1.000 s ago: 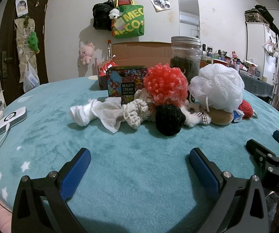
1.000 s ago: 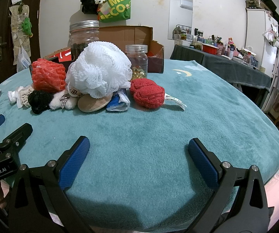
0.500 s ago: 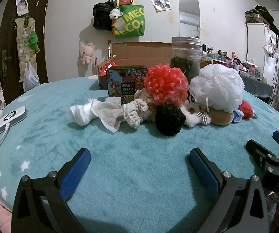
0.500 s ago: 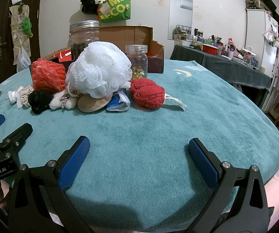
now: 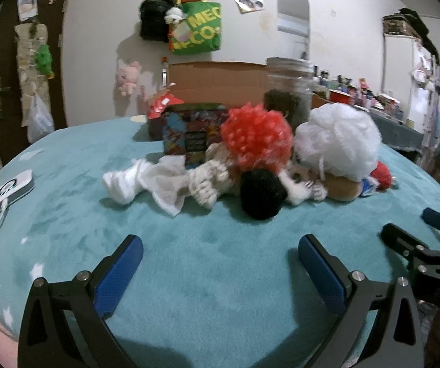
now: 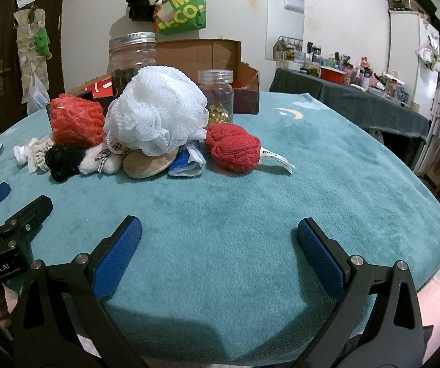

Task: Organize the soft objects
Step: 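Grasp the red mesh net with the left tool while the right tool grasps the white pouf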

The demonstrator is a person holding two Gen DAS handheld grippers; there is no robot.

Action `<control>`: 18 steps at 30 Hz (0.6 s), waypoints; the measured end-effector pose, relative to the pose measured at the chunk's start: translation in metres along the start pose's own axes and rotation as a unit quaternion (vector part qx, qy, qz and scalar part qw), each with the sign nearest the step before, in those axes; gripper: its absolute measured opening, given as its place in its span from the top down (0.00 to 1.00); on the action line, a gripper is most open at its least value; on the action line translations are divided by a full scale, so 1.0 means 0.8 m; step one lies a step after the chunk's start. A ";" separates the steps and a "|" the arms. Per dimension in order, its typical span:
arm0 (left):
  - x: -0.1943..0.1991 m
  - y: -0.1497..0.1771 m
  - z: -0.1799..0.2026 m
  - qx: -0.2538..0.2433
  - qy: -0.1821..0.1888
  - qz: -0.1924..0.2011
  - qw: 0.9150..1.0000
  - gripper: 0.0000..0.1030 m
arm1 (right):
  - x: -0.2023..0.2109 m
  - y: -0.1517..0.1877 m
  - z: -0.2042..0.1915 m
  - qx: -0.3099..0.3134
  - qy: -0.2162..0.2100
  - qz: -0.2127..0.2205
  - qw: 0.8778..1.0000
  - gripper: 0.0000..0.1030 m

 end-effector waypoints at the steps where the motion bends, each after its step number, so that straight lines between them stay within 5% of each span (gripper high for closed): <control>1: 0.004 -0.006 0.001 -0.001 0.003 0.006 1.000 0.00 | -0.001 -0.001 0.000 0.000 -0.004 -0.004 1.000 0.00; 8: 0.019 -0.058 0.008 -0.018 0.033 0.042 0.998 0.00 | 0.012 -0.040 0.011 -0.009 -0.030 0.009 0.999 0.00; 18: -0.020 -0.116 -0.002 -0.035 0.070 0.021 0.997 0.00 | -0.017 -0.125 0.006 0.016 -0.107 0.007 0.994 0.00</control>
Point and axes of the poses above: each gripper's, at about its wrist camera, not at the fingertips, and x roughly against the way its jaws point, z to its right, y to its underside, the point moved 1 cm from there along -x, roughly the way its jaws point, and after that the axes turned 4 degrees about -x, right-handed, at the moved point
